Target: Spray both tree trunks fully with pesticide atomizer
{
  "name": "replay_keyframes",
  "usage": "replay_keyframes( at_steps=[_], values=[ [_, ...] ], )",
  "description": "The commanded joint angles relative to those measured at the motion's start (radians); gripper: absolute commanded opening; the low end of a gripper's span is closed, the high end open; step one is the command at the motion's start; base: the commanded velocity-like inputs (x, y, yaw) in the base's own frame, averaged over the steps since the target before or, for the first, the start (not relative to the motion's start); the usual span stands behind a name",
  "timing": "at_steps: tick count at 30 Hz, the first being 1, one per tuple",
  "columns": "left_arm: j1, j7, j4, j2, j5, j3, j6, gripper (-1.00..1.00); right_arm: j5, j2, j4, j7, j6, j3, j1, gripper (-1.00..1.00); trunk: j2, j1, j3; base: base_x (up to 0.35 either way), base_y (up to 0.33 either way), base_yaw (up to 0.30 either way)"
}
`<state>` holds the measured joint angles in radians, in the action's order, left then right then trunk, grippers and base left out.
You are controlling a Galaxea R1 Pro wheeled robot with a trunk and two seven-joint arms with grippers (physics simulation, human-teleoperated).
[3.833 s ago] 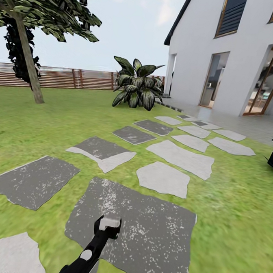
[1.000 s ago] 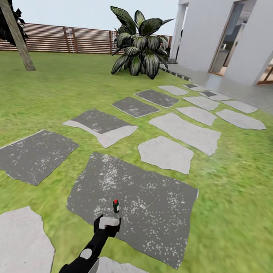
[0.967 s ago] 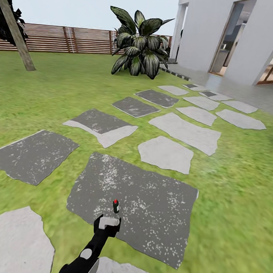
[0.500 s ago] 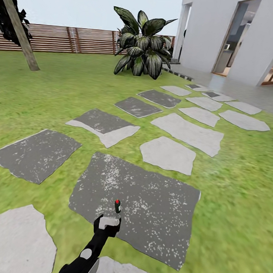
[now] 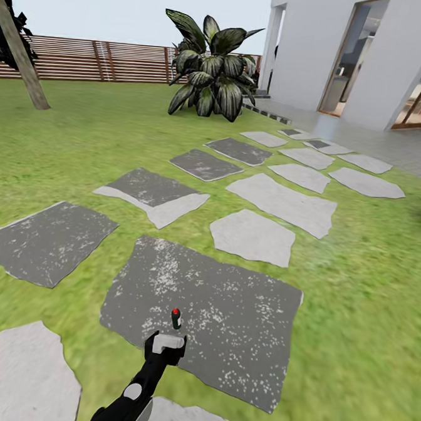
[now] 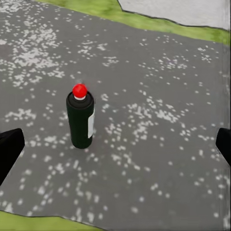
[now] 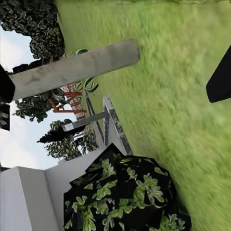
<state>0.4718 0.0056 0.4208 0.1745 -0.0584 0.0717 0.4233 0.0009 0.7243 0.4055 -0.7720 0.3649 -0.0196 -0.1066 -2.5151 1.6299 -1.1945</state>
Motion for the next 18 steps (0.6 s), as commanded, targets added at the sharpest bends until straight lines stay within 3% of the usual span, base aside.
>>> replay_keyframes(
  at_steps=[1, 10, 16, 18],
  values=[
    [0.0, 0.001, 0.0, 0.0, -0.006, -0.001, 0.003, 1.0, 0.0, 0.0, -0.001, 0.0, 0.005, -0.002, -0.001, 1.0, 0.0, 0.0, -0.001, 0.0, 0.0, -0.275],
    [0.0, 0.001, 0.0, 0.0, -0.006, -0.001, 0.003, 1.0, -0.001, 0.0, -0.001, 0.0, 0.005, -0.002, -0.001, 1.0, 0.0, 0.0, -0.001, 0.0, 0.0, -0.285],
    [0.0, 0.002, 0.001, 0.0, -0.006, -0.002, 0.003, 1.0, -0.001, 0.0, -0.001, 0.0, 0.005, -0.002, -0.001, 1.0, 0.0, 0.0, -0.001, 0.0, 0.0, -0.103],
    [0.0, 0.002, 0.029, -0.001, -0.005, -0.055, 0.003, 1.0, 0.0, 0.0, -0.001, 0.0, 0.005, -0.002, -0.001, 1.0, 0.0, 0.0, -0.001, 0.0, 0.0, -0.021]
  ],
)
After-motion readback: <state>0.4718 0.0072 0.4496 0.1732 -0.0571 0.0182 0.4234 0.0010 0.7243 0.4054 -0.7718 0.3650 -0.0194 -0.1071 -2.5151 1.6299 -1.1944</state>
